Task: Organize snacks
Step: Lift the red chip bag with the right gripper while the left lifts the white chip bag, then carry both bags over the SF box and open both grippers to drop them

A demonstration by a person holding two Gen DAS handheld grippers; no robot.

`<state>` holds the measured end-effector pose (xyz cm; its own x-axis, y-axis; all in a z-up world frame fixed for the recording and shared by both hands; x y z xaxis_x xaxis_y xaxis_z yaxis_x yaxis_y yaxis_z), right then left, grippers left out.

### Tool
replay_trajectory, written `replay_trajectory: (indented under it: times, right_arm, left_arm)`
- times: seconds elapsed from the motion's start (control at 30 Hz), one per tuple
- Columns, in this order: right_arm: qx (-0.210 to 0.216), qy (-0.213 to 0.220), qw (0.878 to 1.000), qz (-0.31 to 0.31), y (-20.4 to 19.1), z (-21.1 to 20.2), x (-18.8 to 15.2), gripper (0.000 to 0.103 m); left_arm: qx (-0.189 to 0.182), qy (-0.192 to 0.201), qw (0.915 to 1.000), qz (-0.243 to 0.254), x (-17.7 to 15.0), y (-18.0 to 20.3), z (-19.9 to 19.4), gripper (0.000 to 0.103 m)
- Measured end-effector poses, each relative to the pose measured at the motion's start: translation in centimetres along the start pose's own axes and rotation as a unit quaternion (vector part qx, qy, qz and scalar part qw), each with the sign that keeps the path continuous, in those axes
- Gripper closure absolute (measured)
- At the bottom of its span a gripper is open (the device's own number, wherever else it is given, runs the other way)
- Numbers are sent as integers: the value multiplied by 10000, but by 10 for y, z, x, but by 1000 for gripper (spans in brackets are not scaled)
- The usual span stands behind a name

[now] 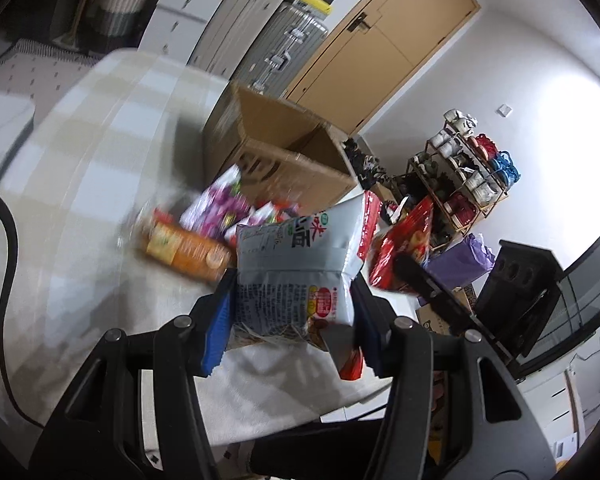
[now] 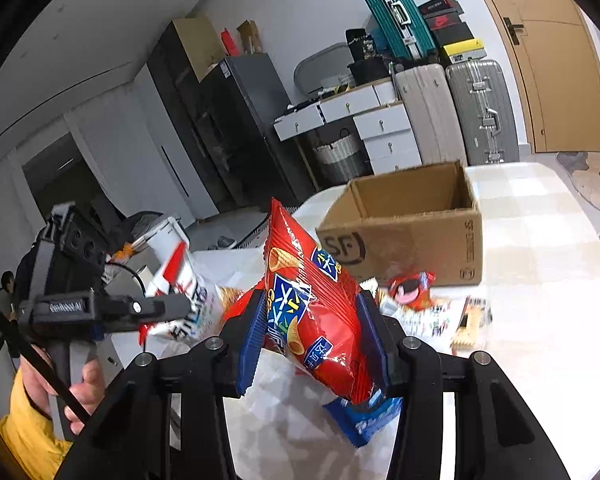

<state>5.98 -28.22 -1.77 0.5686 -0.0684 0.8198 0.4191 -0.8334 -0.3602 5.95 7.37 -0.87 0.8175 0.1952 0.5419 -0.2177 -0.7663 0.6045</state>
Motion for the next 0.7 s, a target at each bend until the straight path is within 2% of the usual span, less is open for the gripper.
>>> replay_trajectory:
  times: [0.33, 0.7]
  right_arm:
    - [-165, 214, 9995, -177, 10, 2, 62, 58]
    - [-674, 128, 9975, -165, 53, 43, 127, 58]
  left_arm:
    - [127, 184, 9981, 574, 75, 53, 8, 52]
    - [467, 8, 9963, 717, 150, 76, 83, 52]
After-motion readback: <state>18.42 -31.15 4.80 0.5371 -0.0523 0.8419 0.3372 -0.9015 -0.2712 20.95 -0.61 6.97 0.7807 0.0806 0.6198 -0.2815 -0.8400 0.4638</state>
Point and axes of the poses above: each gripper's, at about its wrist camera, not at the fingertips, and z roughly the way its jaws point, y to its right, x to its top, the point moved 1 cm from there along z, roughly the way its jaws point, and after that the axes turned 3 degrees about -z, right-handed, at the moved point
